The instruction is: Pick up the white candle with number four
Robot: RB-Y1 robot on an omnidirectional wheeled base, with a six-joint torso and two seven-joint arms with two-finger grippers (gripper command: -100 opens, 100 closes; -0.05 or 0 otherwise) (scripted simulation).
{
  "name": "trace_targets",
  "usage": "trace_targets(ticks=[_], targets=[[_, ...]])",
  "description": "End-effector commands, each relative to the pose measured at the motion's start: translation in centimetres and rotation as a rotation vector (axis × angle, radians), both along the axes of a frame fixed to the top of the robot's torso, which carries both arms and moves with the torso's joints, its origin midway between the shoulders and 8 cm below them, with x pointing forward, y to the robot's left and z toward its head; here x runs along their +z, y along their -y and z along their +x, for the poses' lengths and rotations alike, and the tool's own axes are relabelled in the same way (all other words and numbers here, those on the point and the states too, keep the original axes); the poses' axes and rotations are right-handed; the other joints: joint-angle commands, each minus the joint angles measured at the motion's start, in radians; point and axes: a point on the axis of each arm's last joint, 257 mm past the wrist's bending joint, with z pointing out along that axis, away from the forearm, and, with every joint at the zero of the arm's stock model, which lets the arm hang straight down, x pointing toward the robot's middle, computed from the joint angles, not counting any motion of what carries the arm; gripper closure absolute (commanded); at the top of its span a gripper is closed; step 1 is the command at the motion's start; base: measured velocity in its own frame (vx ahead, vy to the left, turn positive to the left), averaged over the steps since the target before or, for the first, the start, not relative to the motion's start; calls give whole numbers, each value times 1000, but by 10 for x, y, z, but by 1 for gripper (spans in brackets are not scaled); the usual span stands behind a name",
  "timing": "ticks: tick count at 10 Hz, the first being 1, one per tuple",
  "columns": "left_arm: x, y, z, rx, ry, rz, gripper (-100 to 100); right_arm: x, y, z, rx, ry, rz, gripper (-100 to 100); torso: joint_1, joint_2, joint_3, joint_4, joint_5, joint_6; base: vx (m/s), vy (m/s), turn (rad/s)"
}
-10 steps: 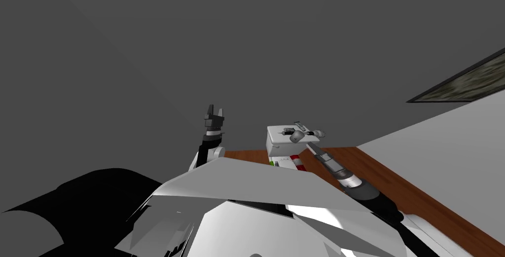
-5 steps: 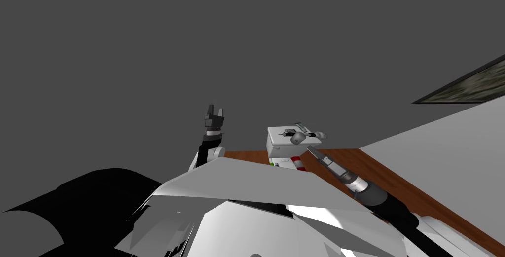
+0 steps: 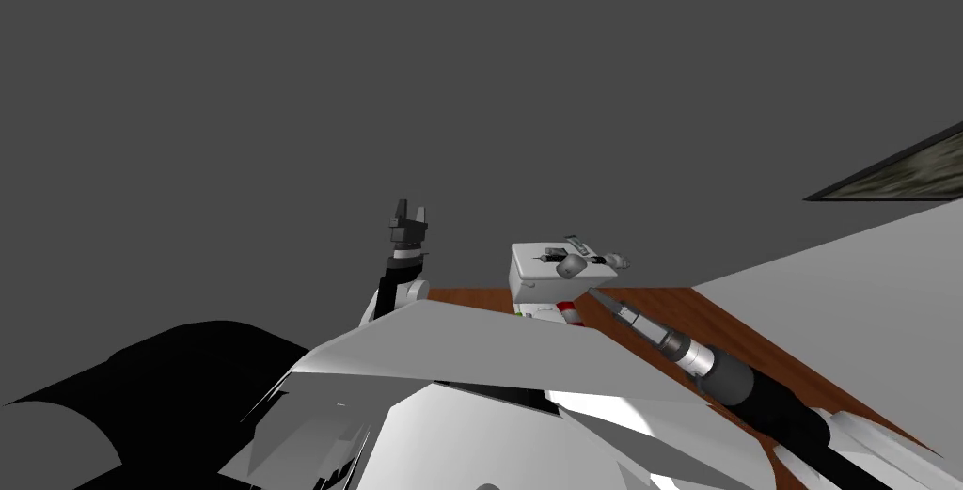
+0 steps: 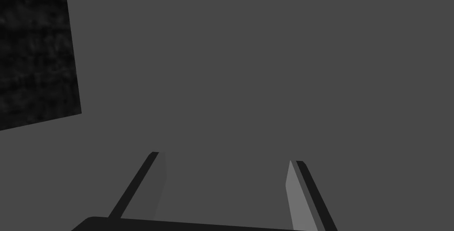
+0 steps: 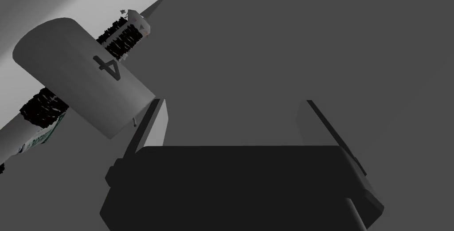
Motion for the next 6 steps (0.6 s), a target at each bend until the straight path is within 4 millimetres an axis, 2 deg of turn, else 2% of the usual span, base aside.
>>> trace_targets(ticks=[1, 4, 5, 6], targets=[[0, 0, 0, 0, 0, 0, 0, -4, 4, -3, 27, -22, -33, -100, 0, 0, 0, 0, 0, 0, 18, 0, 1], [0, 0, 0, 0, 0, 0, 0, -20, 19, -15, 84, -91, -133, -100, 0, 2, 1, 0, 0, 0, 2, -4, 44], [0, 0, 0, 0, 0, 0, 0, -20, 19, -15, 101, -96, -145, -100, 0, 2, 1, 0, 0, 0, 8, -1, 7], [0, 0, 0, 0, 0, 0, 0, -27, 28, -21, 121, -126, -192, -100, 0, 2, 1, 0, 0, 0, 14, -6, 68]])
